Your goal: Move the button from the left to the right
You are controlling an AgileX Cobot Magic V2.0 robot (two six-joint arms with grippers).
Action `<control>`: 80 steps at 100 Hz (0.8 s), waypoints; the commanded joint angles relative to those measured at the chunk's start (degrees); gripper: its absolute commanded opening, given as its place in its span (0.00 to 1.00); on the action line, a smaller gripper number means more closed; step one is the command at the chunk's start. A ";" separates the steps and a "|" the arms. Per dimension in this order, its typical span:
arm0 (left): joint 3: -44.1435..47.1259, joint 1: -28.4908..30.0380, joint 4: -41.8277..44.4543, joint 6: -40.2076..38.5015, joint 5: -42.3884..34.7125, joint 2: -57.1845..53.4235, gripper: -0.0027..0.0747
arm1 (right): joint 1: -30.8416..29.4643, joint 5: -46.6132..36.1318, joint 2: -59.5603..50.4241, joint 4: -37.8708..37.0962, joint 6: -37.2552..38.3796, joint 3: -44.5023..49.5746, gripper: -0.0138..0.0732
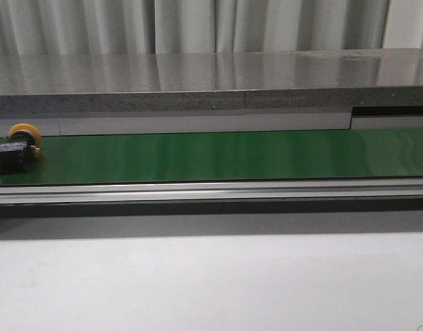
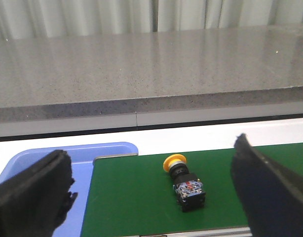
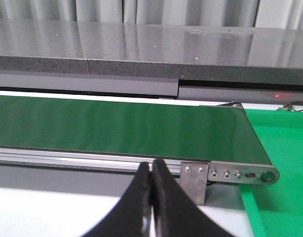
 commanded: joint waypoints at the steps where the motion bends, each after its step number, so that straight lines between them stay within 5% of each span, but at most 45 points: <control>1: -0.01 -0.54 0.00 -0.22 -5.13 -3.40 0.85 | -0.02 -4.45 -1.17 -0.22 0.06 -0.89 0.08; 43: 1.43 -0.54 0.00 -0.22 -5.14 -7.06 0.79 | -0.02 -4.45 -1.17 -0.22 0.06 -0.89 0.08; 53: 1.43 -0.54 0.00 -0.22 -5.14 -7.06 0.66 | -0.02 -4.45 -1.17 -0.22 0.06 -0.89 0.08; 80: 1.43 -0.54 0.00 -0.22 -5.14 -7.06 0.09 | -0.02 -4.77 -1.17 -0.22 0.06 -0.89 0.08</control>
